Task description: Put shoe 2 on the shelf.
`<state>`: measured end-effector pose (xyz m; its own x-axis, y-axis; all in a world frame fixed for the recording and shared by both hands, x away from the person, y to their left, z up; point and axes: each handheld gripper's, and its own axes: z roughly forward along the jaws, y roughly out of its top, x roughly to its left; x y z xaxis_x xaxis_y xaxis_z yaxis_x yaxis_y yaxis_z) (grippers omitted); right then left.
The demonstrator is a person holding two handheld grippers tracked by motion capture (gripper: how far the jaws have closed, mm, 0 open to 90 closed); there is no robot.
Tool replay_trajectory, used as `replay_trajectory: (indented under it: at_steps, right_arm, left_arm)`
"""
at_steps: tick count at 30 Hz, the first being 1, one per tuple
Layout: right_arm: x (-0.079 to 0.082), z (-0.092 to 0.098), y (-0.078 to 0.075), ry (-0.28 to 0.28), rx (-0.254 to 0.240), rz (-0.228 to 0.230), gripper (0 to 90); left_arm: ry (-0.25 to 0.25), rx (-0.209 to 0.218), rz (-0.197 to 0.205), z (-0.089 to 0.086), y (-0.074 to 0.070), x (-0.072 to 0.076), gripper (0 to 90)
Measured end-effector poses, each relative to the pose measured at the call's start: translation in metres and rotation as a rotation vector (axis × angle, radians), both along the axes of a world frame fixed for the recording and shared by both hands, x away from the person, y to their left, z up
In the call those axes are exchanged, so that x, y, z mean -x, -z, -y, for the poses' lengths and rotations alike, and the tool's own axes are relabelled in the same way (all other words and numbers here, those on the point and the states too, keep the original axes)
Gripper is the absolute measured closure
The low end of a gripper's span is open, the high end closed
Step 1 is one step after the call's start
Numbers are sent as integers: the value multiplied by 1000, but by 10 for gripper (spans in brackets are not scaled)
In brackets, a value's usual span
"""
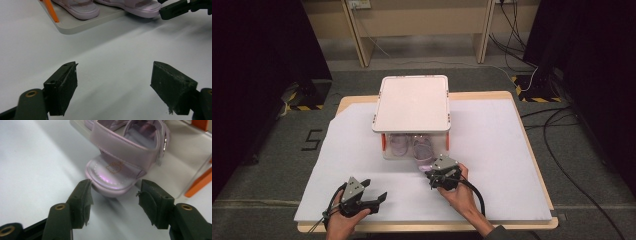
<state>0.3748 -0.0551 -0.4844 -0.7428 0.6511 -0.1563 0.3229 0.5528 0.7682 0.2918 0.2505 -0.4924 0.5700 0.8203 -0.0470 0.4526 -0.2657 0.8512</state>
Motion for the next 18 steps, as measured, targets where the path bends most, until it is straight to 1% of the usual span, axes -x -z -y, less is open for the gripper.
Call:
replay_trajectory:
  at_steps: [2, 3, 5, 7, 9, 11, 13, 15, 16, 18]
  right_arm:
    - [1, -5, 1, -6, 6, 29, 502]
    - [1, -8, 1, 3, 10, 42, 510]
    - [-3, -13, 3, 20, -2, 46, 509]
    - [-8, -18, 3, 30, -5, 59, 514]
    - [-15, -23, 2, 54, -4, 73, 531]
    - [-23, -26, 1, 72, -14, 63, 532]
    - [-31, -27, 0, 93, -20, 66, 540]
    - [-39, -27, -1, 101, -15, 65, 544]
    - [-43, -28, -1, 104, -18, 54, 544]
    - [-51, -29, -1, 109, -5, 54, 546]
  left_arm:
    - [0, -4, -3, 0, 0, 0, 208]
    - [0, -2, -4, 0, 0, 0, 208]
    - [1, -4, -1, 0, 0, 0, 208]
    - [0, -2, -1, 0, 0, 0, 208]
    - [-3, 1, -1, -1, 0, 0, 208]
    - [-3, 1, -2, -1, 0, 0, 208]
    - [0, 2, 0, -1, 0, 0, 208]
    - [1, 1, -1, 0, 0, 0, 208]
    - [3, 0, -2, 0, 0, 0, 208]
    - [4, -1, -2, 0, 0, 0, 208]
